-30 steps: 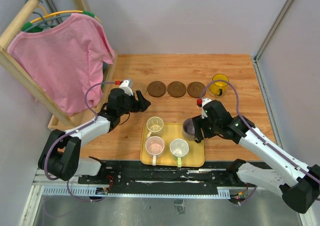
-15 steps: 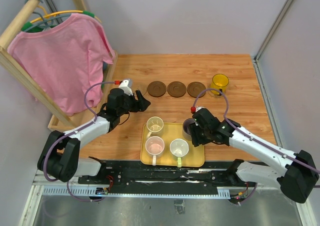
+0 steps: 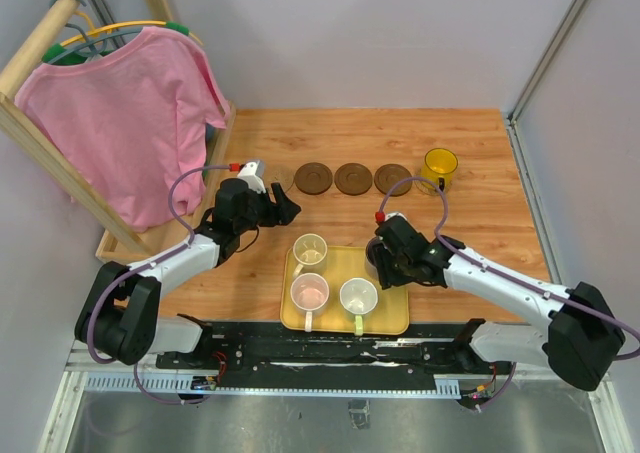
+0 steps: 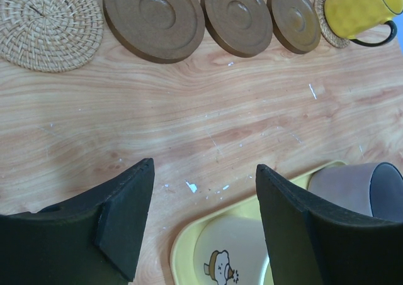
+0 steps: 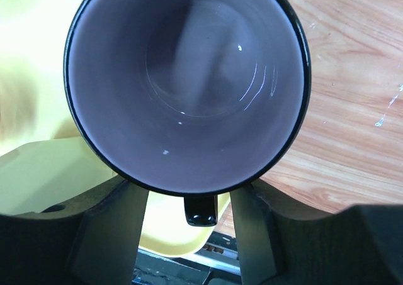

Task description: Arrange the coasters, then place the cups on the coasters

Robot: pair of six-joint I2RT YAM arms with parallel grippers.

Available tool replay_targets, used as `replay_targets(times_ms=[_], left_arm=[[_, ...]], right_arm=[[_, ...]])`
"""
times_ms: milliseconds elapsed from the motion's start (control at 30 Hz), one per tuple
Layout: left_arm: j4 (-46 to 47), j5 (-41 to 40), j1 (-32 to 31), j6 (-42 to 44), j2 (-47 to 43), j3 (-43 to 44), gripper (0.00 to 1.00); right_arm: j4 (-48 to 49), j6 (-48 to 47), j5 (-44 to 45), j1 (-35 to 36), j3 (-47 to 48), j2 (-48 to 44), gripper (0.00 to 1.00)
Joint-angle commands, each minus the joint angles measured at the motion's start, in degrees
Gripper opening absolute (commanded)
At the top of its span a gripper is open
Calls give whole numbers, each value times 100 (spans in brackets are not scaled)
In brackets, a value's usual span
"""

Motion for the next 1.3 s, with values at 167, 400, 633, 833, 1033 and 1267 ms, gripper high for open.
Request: replay_targets(times_ms=[167, 400, 633, 833, 1033, 1267], left_arm=[[171, -4, -46, 29, 23, -46, 70], [177, -22, -50, 28, 22, -71, 70], [173, -13, -43, 26, 41, -78, 69], [176, -26, -41, 23, 33, -67, 70], [124, -46, -44, 53, -32, -52, 69], [50, -133, -46, 90, -207, -60, 70]], right_arm=[[127, 31, 275, 54, -146, 200, 47], [126, 55, 311, 52, -155, 301, 28], [64, 82, 336, 58, -125, 378, 1], [-45, 45, 632, 198, 56, 235, 1], [-308, 3, 1277, 495, 456, 52, 1], [-426, 19, 1827, 536, 916, -101, 1]])
